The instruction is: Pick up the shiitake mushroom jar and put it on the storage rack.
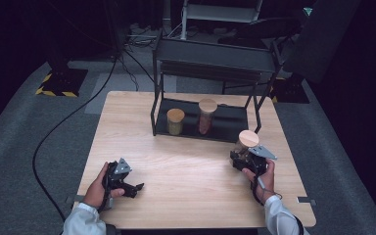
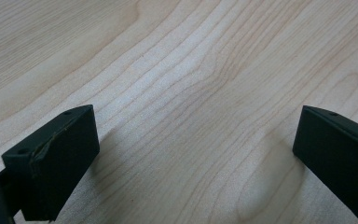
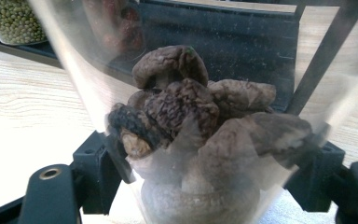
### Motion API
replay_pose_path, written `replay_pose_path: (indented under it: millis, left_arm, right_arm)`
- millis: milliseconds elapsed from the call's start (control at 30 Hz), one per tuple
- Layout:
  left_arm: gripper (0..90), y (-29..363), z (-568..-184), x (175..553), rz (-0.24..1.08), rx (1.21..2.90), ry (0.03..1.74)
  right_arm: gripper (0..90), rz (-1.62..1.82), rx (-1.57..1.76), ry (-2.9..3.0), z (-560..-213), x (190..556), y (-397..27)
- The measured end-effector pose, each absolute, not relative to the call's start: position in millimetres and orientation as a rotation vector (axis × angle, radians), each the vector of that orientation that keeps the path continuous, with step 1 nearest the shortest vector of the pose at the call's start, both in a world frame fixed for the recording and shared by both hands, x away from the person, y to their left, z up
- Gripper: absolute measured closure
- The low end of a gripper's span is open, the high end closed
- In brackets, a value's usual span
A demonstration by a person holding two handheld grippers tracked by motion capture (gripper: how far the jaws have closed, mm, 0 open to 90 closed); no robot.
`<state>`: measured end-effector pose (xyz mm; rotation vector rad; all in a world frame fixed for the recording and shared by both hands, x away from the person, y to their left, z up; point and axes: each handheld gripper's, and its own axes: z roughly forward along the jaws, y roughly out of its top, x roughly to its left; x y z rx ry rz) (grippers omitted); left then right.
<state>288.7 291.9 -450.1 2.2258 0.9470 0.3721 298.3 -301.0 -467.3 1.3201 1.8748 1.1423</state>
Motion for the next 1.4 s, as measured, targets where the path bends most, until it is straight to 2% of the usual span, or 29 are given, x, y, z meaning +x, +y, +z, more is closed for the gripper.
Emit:
replay_pose_path:
  millis: [1400]
  left_arm:
    - [0.1, 292, -450, 289, 0.372, 2.226, 0.947]
  right_arm:
    - [24.8, 1.164, 1.249, 1.824, -449, 293, -281]
